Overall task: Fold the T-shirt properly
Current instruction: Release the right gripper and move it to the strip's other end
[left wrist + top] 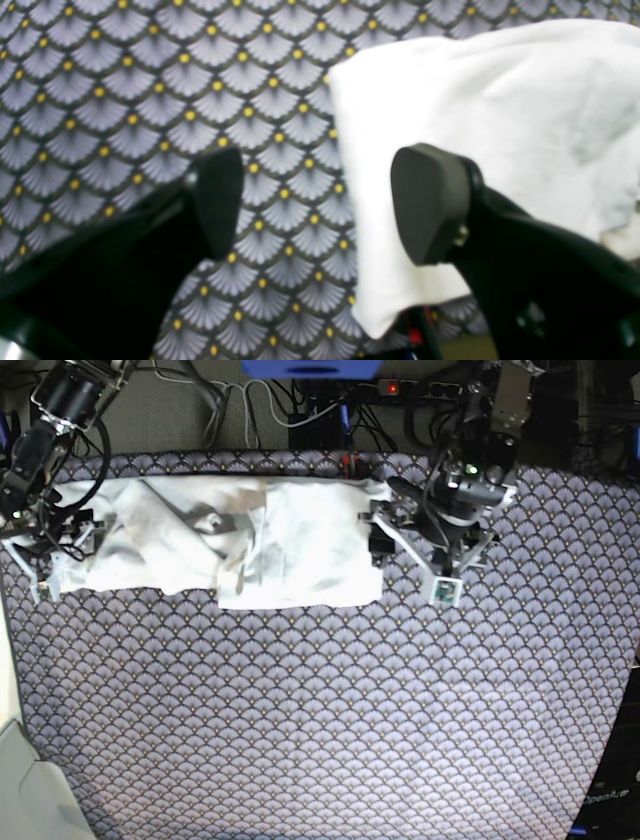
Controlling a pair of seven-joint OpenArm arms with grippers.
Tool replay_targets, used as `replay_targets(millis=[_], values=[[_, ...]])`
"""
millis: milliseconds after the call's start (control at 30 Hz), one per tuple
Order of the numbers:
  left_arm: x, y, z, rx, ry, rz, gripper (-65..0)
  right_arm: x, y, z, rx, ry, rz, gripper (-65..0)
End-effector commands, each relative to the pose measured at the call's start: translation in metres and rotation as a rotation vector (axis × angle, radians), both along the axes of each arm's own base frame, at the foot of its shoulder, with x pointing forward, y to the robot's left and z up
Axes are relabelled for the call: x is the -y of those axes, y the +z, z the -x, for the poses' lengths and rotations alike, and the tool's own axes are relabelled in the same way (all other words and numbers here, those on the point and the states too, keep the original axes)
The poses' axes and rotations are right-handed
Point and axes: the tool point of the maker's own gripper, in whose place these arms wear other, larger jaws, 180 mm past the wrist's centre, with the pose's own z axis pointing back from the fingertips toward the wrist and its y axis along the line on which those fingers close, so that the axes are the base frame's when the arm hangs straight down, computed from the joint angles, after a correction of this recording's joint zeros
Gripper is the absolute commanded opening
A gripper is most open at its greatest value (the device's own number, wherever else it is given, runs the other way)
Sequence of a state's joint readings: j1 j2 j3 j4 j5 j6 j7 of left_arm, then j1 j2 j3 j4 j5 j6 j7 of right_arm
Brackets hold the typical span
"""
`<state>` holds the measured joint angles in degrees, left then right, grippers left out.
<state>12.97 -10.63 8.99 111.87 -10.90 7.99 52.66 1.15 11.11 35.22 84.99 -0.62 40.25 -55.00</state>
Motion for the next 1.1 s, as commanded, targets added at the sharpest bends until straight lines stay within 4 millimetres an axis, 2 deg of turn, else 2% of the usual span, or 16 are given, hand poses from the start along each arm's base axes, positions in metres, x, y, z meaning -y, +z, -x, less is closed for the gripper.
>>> replay_targets(millis=[0,133,300,600,700,900,933,1000,1067], values=[[0.001,0.012,-0.007,0.048,0.000,0.009,-16.6,0.023,0.013,-0.004,0.025,-0.033,0.037,-20.2],[0.001,0.012,-0.007,0.048,0.000,0.009,-16.5,0.032,-0.001,0.003,-0.011,-0.072,0.001,-20.2],[0.001,0.012,-0.007,0.048,0.000,0.009,-16.5,0.030,-0.009,0.008,-0.032,-0.075,-0.014,-20.2],[0.001,0.012,-0.007,0.048,0.000,0.009,-16.6,0.000,-0.029,0.015,-0.054,-0.072,-0.083,-22.1],[0.001,0.012,-0.006,0.046,0.000,0.009,-16.7,-0.004,-0.030,0.015,-0.054,-0.069,-0.091,-31.9],[-0.004,0.010,-0.005,0.043,-0.005,-0.009,-16.8,-0.011,-0.034,0.018,-0.086,-0.067,-0.102,-61.5],[-0.004,0.011,-0.006,0.045,-0.003,-0.010,-16.8,-0.010,-0.034,0.019,-0.096,-0.067,-0.098,-64.0],[-0.004,0.011,-0.006,0.045,-0.003,-0.010,-16.8,-0.009,-0.033,0.021,-0.110,-0.069,-0.095,-62.3],[-0.004,0.011,-0.006,0.046,-0.003,-0.010,-16.8,-0.006,-0.024,0.017,-0.088,-0.067,-0.074,-62.7]])
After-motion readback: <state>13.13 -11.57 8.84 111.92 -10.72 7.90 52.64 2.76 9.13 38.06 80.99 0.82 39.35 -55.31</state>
